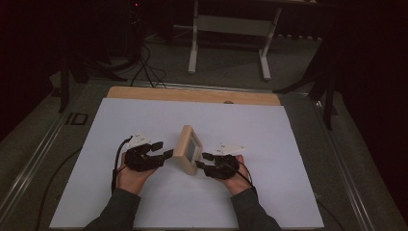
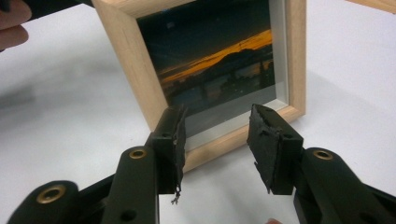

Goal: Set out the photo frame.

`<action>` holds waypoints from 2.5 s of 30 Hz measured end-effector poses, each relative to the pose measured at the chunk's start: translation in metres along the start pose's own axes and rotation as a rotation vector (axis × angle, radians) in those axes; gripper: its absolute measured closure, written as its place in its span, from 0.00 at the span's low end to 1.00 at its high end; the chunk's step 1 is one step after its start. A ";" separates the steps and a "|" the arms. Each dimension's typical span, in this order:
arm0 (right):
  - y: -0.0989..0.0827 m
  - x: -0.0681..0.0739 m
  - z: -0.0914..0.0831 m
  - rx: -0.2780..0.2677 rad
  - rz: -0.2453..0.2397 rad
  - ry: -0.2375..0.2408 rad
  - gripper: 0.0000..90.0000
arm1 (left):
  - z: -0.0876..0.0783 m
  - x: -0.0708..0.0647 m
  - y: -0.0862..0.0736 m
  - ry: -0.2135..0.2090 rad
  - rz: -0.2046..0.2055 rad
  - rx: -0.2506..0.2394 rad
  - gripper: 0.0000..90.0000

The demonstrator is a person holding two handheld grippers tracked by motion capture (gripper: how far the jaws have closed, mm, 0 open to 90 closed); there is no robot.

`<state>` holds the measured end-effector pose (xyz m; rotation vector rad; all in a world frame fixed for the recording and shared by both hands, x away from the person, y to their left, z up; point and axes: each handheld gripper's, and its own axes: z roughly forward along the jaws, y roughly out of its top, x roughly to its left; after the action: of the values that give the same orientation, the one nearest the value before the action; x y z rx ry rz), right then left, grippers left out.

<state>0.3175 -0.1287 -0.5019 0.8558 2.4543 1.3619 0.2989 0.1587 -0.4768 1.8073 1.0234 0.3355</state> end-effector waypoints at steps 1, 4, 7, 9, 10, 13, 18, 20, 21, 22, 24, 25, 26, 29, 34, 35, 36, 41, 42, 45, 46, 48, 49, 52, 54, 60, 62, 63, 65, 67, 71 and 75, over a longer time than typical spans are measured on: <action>0.000 -0.001 0.000 -0.002 0.002 -0.002 0.62 | 0.000 -0.001 0.000 0.000 0.003 -0.005 0.47; 0.000 -0.002 -0.001 -0.005 0.007 -0.003 0.61 | -0.001 -0.003 0.002 -0.003 0.008 -0.012 0.44; 0.001 -0.002 -0.002 -0.008 0.007 -0.004 0.61 | -0.002 -0.003 0.002 -0.008 -0.001 -0.025 0.40; 0.001 -0.003 -0.003 -0.009 0.011 -0.004 0.61 | -0.003 -0.003 0.003 -0.008 -0.001 -0.033 0.39; 0.001 -0.003 -0.003 -0.010 0.011 -0.003 0.61 | -0.004 -0.003 0.003 -0.015 -0.004 -0.038 0.39; 0.002 -0.004 -0.004 -0.014 0.012 -0.007 0.60 | -0.006 -0.004 0.005 -0.031 -0.013 -0.051 0.37; 0.002 -0.006 -0.006 -0.019 0.012 -0.011 0.60 | -0.002 -0.013 0.007 -0.055 0.000 -0.048 0.34; 0.002 -0.006 -0.007 -0.020 0.015 -0.012 0.60 | 0.002 -0.017 0.007 -0.055 0.005 -0.040 0.33; 0.002 -0.006 -0.007 -0.022 0.017 -0.013 0.60 | 0.003 -0.018 0.007 -0.056 0.006 -0.036 0.32; 0.002 -0.006 -0.007 -0.022 0.019 -0.013 0.60 | 0.005 -0.020 0.007 -0.054 0.006 -0.032 0.31; 0.003 -0.007 -0.008 -0.024 0.020 -0.014 0.60 | 0.010 -0.023 0.007 -0.054 0.012 -0.023 0.30; 0.003 -0.007 -0.008 -0.026 0.020 -0.014 0.60 | 0.012 -0.025 0.006 -0.053 0.015 -0.015 0.30; 0.003 -0.007 -0.009 -0.027 0.021 -0.015 0.60 | 0.014 -0.026 0.006 -0.048 0.021 -0.008 0.29; 0.003 -0.008 -0.009 -0.031 0.024 -0.015 0.60 | 0.020 -0.029 0.005 -0.037 0.020 0.013 0.29; 0.003 -0.008 -0.010 -0.033 0.024 -0.015 0.59 | 0.029 -0.031 0.003 -0.022 0.018 0.058 0.33; 0.003 -0.008 -0.011 -0.034 0.025 -0.014 0.59 | 0.030 -0.032 0.002 -0.026 0.014 0.061 0.34; 0.004 -0.008 -0.011 -0.036 0.026 -0.013 0.59 | 0.031 -0.032 0.002 -0.024 0.015 0.065 0.35; 0.005 -0.008 -0.012 -0.040 0.023 -0.015 0.59 | 0.034 -0.033 0.001 -0.041 0.004 0.072 0.41; 0.005 -0.008 -0.013 -0.040 0.024 -0.016 0.59 | 0.035 -0.033 0.001 -0.043 0.002 0.072 0.42; 0.005 -0.009 -0.013 -0.042 0.025 -0.018 0.59 | 0.036 -0.033 0.001 -0.047 -0.012 0.076 0.46; 0.005 -0.009 -0.013 -0.042 0.025 -0.018 0.59 | 0.036 -0.033 0.001 -0.047 -0.012 0.076 0.47; 0.005 -0.009 -0.014 -0.043 0.027 -0.018 0.59 | 0.036 -0.033 0.001 -0.058 -0.012 0.077 0.51; 0.005 -0.009 -0.014 -0.043 0.027 -0.018 0.59 | 0.036 -0.034 0.001 -0.060 -0.012 0.077 0.52; 0.006 -0.009 -0.015 -0.045 0.027 -0.019 0.59 | 0.035 -0.034 0.001 -0.061 -0.014 0.079 0.54; 0.006 -0.010 -0.015 -0.048 0.027 -0.021 0.59 | 0.035 -0.034 0.001 -0.062 -0.015 0.080 0.55; 0.007 -0.011 -0.018 -0.055 0.031 -0.027 0.58 | 0.034 -0.033 0.002 -0.059 -0.015 0.084 0.57; 0.007 -0.012 -0.019 -0.060 0.032 -0.028 0.58 | 0.034 -0.033 0.002 -0.058 -0.015 0.085 0.57; 0.007 -0.012 -0.019 -0.060 0.032 -0.030 0.58 | 0.034 -0.033 0.002 -0.058 -0.015 0.086 0.58; 0.008 -0.012 -0.020 -0.063 0.030 -0.032 0.58 | 0.033 -0.033 0.002 -0.056 -0.015 0.085 0.58; 0.008 -0.013 -0.021 -0.065 0.030 -0.035 0.58 | 0.033 -0.033 0.002 -0.054 -0.015 0.086 0.59; 0.010 -0.013 -0.024 -0.071 0.028 -0.042 0.58 | 0.032 -0.032 0.002 -0.052 -0.017 0.084 0.61; 0.011 -0.014 -0.027 -0.083 0.031 -0.048 0.58 | 0.032 -0.032 0.002 -0.057 -0.015 0.083 0.64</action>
<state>0.3216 -0.1516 -0.4796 0.8995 2.3408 1.4254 0.3007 0.1141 -0.4831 1.8721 1.0237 0.2344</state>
